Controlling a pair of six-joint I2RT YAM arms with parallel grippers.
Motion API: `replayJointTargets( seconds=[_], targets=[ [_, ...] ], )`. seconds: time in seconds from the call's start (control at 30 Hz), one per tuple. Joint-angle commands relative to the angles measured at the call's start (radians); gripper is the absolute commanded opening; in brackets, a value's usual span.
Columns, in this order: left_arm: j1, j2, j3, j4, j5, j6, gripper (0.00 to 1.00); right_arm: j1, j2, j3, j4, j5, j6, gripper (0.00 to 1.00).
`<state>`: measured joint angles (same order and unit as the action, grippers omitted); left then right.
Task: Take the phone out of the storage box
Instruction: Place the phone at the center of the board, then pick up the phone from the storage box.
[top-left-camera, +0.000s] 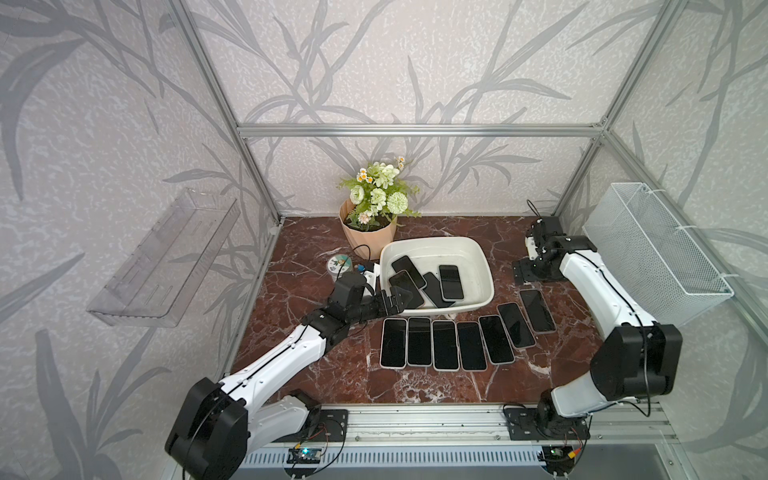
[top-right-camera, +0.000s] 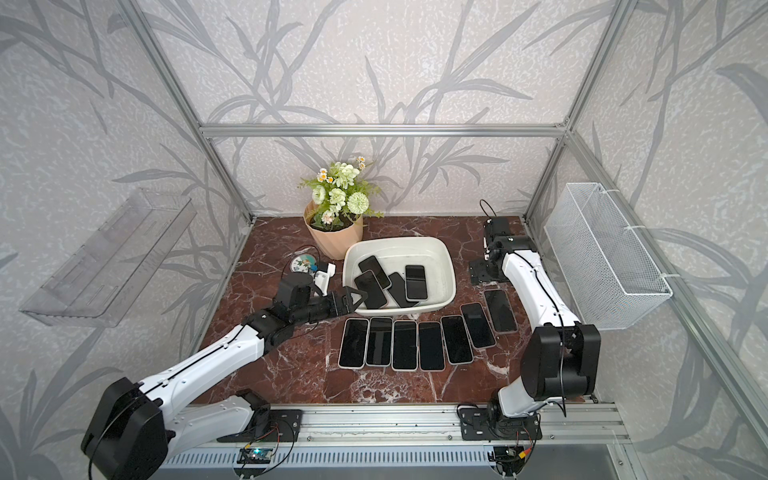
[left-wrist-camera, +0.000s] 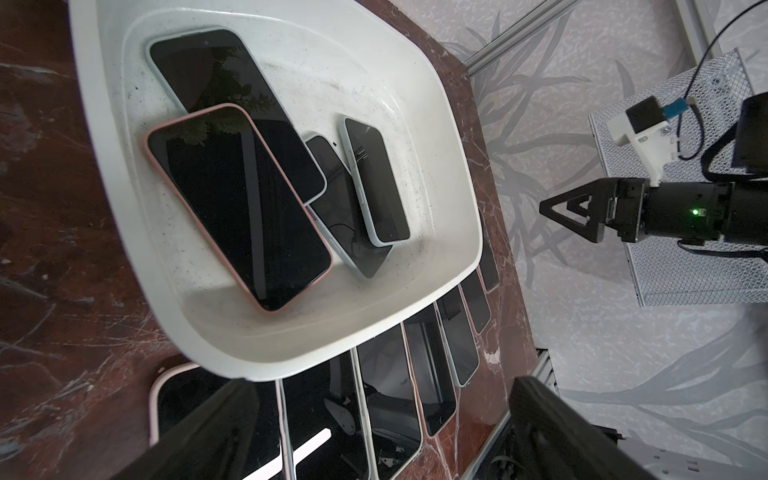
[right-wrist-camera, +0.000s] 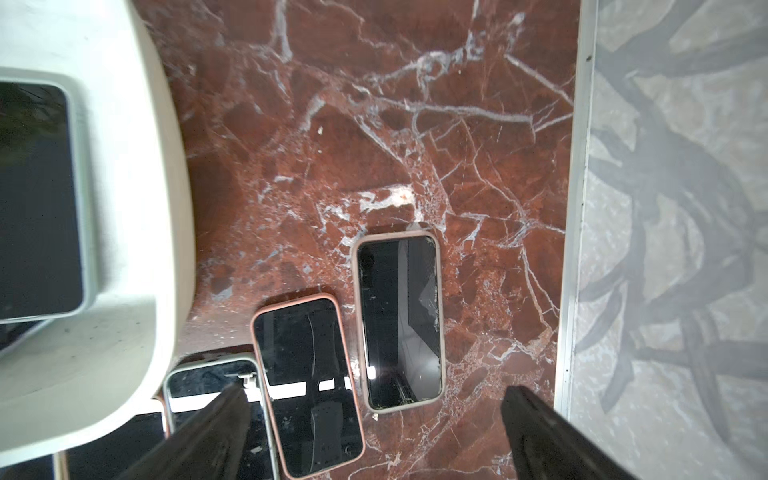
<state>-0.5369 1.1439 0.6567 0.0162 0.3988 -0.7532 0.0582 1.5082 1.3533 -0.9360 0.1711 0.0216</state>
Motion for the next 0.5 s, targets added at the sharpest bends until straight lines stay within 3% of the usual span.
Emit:
replayJointTargets(
  seconds=[0.0,0.33,0.47],
  targets=[
    [-0.04,0.024,0.015,0.027,-0.05,-0.02,1.0,0.025,-0.066,-0.014,0.023,-0.048,0.029,0.99],
    [-0.139,0.074,0.046,0.012,-0.146,-0.017,1.0,0.054,-0.346,-0.15,0.194,-0.216,0.106,0.99],
    [-0.154,0.08,0.05,0.001,-0.167,-0.012,1.0,0.054,-0.479,-0.272,0.324,-0.263,0.296,0.99]
  ],
)
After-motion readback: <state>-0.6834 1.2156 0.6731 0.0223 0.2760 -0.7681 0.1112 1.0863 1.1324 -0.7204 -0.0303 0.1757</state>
